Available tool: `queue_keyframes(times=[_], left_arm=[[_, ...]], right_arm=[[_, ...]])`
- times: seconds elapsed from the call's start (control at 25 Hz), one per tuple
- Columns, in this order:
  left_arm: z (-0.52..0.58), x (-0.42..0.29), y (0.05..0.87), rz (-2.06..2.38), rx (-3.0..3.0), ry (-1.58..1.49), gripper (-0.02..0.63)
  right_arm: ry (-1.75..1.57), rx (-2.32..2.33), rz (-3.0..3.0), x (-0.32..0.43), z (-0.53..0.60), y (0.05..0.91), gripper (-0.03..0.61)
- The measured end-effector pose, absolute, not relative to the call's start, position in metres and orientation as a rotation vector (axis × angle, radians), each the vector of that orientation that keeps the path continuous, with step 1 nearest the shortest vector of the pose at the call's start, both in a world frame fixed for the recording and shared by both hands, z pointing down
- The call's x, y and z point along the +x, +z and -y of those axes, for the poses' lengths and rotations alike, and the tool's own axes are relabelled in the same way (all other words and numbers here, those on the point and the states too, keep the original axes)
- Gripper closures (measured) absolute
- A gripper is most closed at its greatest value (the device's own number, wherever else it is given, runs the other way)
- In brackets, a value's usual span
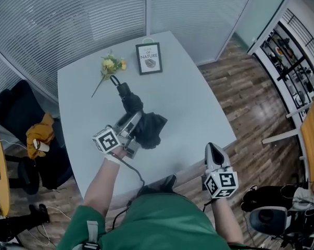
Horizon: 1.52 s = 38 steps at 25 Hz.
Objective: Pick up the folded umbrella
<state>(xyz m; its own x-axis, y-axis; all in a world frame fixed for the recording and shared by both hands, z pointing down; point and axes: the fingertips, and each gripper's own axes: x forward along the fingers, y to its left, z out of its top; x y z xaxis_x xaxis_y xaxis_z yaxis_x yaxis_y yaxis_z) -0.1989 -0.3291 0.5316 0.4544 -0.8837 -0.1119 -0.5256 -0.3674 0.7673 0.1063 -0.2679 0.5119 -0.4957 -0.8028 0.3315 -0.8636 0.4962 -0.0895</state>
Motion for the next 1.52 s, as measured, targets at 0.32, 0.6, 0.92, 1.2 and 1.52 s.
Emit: queue_keyframes(times=[0.32, 0.6, 0.92, 1.2, 1.52], left_arm=[[0.319, -0.198, 0.433, 1.139, 2.174, -0.791, 0.368], [0.308, -0.192, 0.356, 1.077, 2.268, -0.93, 0.368], [0.294, -0.178, 0.298, 1.017, 2.351, -1.027, 0.368], [0.292, -0.162, 0.281, 1.193, 2.428, -0.925, 0.368], [0.284, -0.164, 0.304, 1.224, 2.392, -0.894, 0.368]], right_arm=[[0.28, 1.456, 2.573, 0.093, 0.283, 0.48, 0.575], [0.226, 1.494, 2.66, 0.091, 0.289, 0.442, 0.575], [0.106, 1.514, 2.767, 0.08, 0.29, 0.394, 0.575], [0.045, 1.526, 2.802, 0.087, 0.293, 0.368, 0.575], [0.016, 1.526, 2.806, 0.086, 0.284, 0.365, 0.575]])
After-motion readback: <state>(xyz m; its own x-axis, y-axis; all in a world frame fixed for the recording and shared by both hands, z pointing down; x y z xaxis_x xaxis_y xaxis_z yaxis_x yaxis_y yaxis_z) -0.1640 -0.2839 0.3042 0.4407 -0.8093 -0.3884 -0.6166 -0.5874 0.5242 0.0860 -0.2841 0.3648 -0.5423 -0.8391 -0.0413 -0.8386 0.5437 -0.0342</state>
